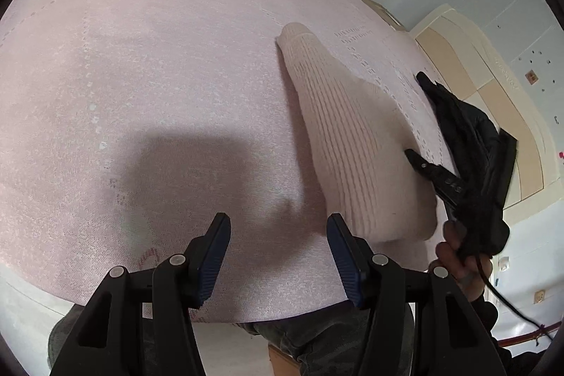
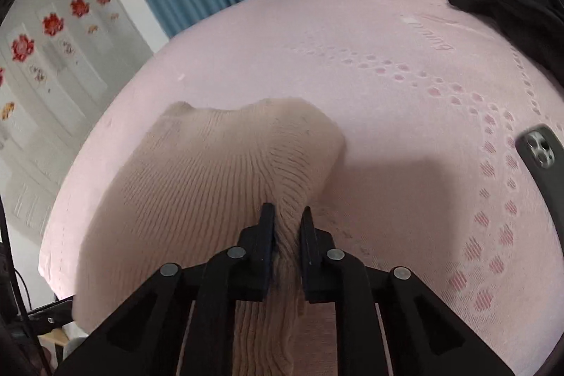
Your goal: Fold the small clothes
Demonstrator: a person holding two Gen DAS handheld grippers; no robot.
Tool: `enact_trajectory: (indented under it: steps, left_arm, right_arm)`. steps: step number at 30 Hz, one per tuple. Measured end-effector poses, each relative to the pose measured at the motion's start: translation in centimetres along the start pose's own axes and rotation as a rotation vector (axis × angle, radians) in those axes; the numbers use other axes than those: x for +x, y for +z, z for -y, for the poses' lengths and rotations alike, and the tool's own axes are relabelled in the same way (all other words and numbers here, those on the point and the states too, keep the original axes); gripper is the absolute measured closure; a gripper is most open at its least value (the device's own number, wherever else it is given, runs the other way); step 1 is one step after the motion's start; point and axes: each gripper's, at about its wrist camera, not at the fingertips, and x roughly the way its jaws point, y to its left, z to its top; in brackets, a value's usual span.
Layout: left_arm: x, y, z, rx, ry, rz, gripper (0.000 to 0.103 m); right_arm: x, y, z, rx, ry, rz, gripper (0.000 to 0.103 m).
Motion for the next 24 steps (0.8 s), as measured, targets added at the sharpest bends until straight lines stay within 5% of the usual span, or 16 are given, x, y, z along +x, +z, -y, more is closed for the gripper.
enact_trajectory:
  steps: [4, 12, 17, 21, 24]
  left_arm:
    - [-0.7, 0.2, 0.3, 0.016, -0.008, 0.026, 0.048]
    - [-1.5, 1.0, -0.1, 0.024, -0.055, 0.043, 0.048]
    - [-1.8, 1.6, 0.0, 0.009, -0.064, 0.057, 0.048]
    - [-2.4, 2.3, -0.4, -0.012, -0.081, 0.08, 0.048]
    - [-2.9, 2.9, -0.8, -0.031, -0.091, 0.09, 0.048]
  right_arm:
    - [-2.0, 0.0, 0.7, 0.085, 0.081, -0.02, 0.049]
    - [2.1, -1.9, 1.1, 0.228, 0.221, -0.149, 0.027]
    - [4.5, -0.8, 0.8, 0.234, 0.269, -0.192, 0.03]
    - [4.9, -0.6, 1.1, 0.253, 0.321, -0.227, 0.059]
    - [3.3, -0.1, 0.9, 0.26, 0.354, -0.214, 0.066]
